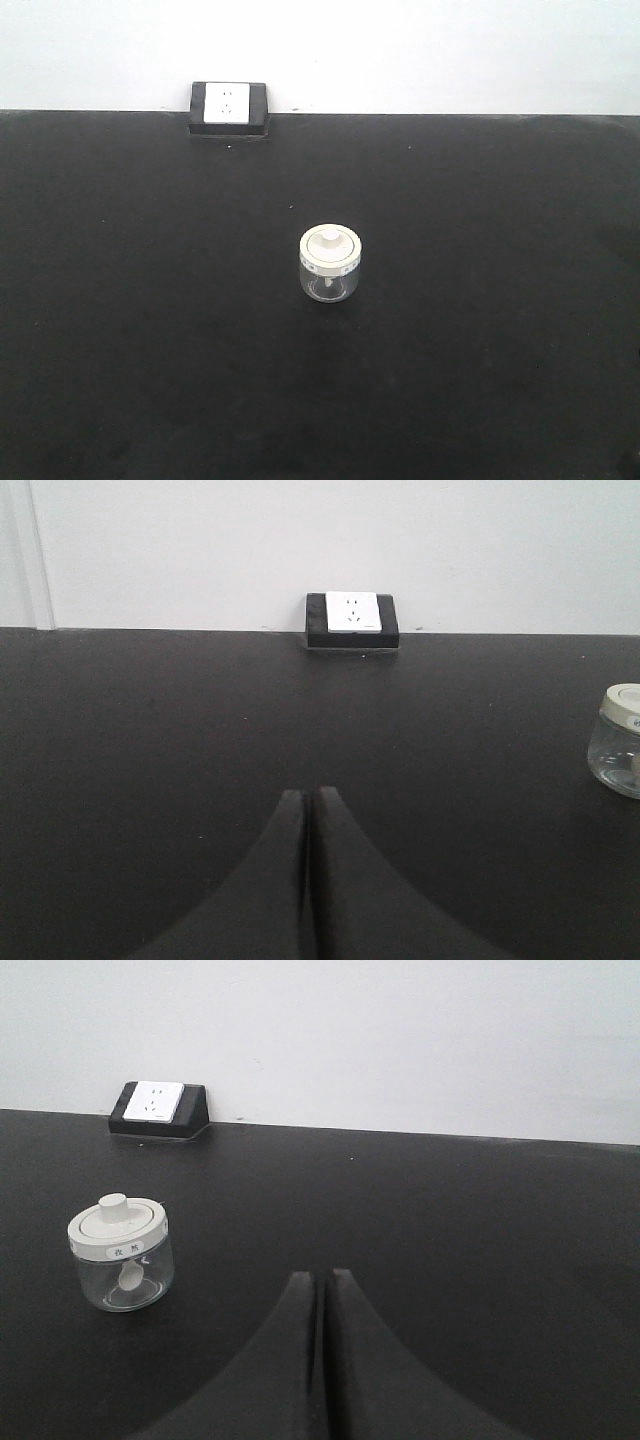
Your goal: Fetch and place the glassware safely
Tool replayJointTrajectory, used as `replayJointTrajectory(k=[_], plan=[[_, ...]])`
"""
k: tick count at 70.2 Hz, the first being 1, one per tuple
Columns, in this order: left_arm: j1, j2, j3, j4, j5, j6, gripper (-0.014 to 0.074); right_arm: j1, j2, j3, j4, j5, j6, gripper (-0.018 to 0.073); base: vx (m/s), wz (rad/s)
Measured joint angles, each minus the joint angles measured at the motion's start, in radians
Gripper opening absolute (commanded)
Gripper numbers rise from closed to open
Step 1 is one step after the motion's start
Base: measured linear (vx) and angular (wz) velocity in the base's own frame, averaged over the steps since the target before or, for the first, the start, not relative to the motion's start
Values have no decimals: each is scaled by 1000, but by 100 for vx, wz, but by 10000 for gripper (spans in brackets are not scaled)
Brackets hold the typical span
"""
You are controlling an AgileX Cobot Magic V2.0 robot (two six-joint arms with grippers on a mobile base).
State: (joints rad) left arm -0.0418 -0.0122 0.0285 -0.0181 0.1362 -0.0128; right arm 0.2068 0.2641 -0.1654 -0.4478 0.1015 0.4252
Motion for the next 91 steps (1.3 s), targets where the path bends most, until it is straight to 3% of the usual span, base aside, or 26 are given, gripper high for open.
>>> replayJointTrajectory(k=[47, 69, 76, 91], plan=[[0, 0, 0, -1, 1, 0, -7, -7, 0, 0, 10, -1, -13, -3, 0, 0], [0, 0, 0, -1, 1, 0, -7, -211, 7, 17, 291, -13, -224, -3, 0, 0], [0, 0, 0, -1, 1, 0, -7, -249, -10, 64, 321, -26, -245, -3, 0, 0], [0, 0, 0, -1, 1, 0, -7, -254, -142, 187, 337, -30, -249, -3, 0, 0]])
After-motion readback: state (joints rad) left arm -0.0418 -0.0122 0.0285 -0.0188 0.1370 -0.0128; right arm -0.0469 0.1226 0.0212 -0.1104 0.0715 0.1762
